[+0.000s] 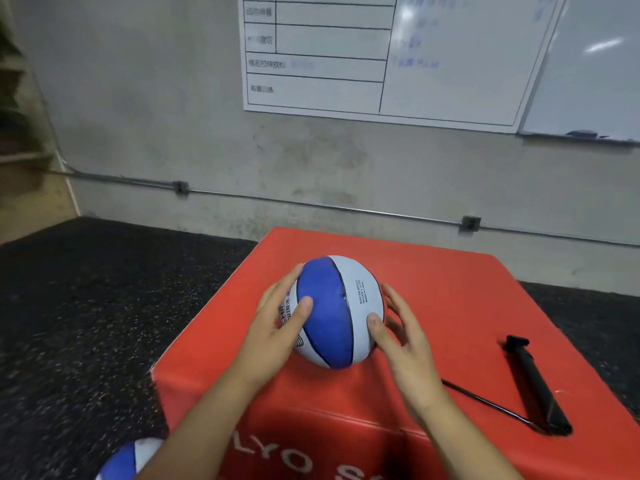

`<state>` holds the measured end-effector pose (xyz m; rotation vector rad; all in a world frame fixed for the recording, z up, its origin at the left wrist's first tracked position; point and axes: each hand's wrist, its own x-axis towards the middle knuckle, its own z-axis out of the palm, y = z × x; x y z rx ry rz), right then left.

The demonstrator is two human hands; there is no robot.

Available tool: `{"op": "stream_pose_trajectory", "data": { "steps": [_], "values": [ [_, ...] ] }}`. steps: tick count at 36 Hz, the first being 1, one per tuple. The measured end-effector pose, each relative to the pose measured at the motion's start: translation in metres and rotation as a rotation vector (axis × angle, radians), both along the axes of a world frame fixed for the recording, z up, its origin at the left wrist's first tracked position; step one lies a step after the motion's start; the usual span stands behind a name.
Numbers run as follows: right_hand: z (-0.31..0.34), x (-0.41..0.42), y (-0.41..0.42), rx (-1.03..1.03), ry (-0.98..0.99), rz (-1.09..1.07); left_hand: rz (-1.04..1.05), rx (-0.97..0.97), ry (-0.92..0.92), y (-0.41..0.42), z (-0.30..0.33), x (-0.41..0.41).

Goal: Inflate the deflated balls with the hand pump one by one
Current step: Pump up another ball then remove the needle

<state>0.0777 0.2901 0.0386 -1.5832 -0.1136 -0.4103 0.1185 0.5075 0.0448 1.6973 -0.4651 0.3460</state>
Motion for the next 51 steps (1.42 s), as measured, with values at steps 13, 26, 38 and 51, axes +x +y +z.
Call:
{"op": "stream_pose_trajectory", "data": {
  "steps": [13,26,38,51],
  "values": [
    [0.017,-0.043,0.181,-0.18,0.004,0.424,0.379,-0.009,0.018,0.193,-0.007,-0.13],
    [-0.043,-0.107,0.374,-0.21,0.458,0.731,0.675,-0.035,0.255,0.357,-0.1,-0.268],
    [-0.16,-0.163,0.485,-0.327,0.87,0.831,0.879,-0.094,0.503,0.428,-0.2,-0.357],
    [-0.246,-0.194,0.535,-0.373,1.138,0.933,0.93,-0.299,0.773,0.462,-0.308,-0.395]
  ]
}}
